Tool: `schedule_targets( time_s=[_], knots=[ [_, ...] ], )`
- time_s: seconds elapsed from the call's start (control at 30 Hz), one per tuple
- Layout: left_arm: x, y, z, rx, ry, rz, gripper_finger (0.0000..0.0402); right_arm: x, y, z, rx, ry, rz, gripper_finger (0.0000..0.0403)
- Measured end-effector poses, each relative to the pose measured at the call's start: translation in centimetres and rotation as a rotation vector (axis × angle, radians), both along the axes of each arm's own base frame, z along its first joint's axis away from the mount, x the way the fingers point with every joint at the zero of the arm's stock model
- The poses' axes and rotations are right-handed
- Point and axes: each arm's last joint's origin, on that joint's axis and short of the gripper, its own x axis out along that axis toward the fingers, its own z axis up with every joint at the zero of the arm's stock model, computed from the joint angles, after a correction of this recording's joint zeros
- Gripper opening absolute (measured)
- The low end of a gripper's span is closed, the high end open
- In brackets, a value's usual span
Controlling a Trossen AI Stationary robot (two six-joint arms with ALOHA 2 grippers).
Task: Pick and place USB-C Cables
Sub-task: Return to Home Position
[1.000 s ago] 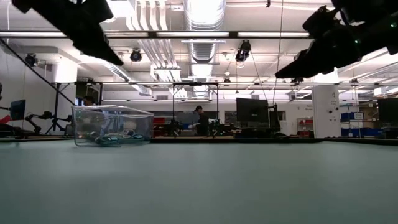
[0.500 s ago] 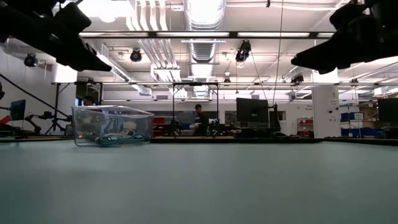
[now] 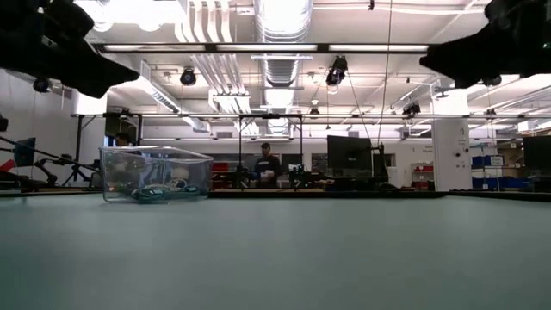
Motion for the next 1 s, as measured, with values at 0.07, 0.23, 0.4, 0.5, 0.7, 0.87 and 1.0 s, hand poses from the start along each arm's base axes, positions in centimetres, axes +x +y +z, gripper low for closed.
schedule_targets(
  time_s=[0.07, 0.23, 0.4, 0.5, 0.7, 0.87, 1.0],
  knots=[
    [-0.3, 0.0, -0.2, 0.003, -0.031, -0.001, 0.0, -0.2, 0.0, 0.1, -0.006, -0.015, -0.001, 0.0203],
    [-0.7, -0.1, -0.7, 0.007, -0.076, -0.002, 0.0, -0.6, 0.0, -0.5, -0.027, -0.037, -0.003, 0.0203],
    [-0.4, 0.0, -1.4, 0.004, -0.045, -0.003, 0.0, -0.9, -0.1, -1.4, -0.026, -0.072, -0.009, 0.0203],
    [-0.2, 0.0, -2.2, 0.002, -0.023, -0.005, 0.0, -0.9, -0.1, -1.5, -0.027, -0.077, -0.008, 0.0203],
    [0.3, -0.1, -3.2, 0.003, -0.069, -0.028, 0.0, -1.0, -0.1, -1.0, -0.064, -0.121, -0.013, 0.0203],
    [0.7, -0.1, -3.6, 0.011, -0.162, -0.054, 0.0, -1.1, 0.0, -0.9, -0.083, -0.134, -0.006, 0.0203],
    [0.7, -0.1, -3.5, 0.012, -0.179, -0.063, 0.0, -1.2, 0.1, -0.5, -0.114, -0.175, 0.044, 0.0203]
  ],
)
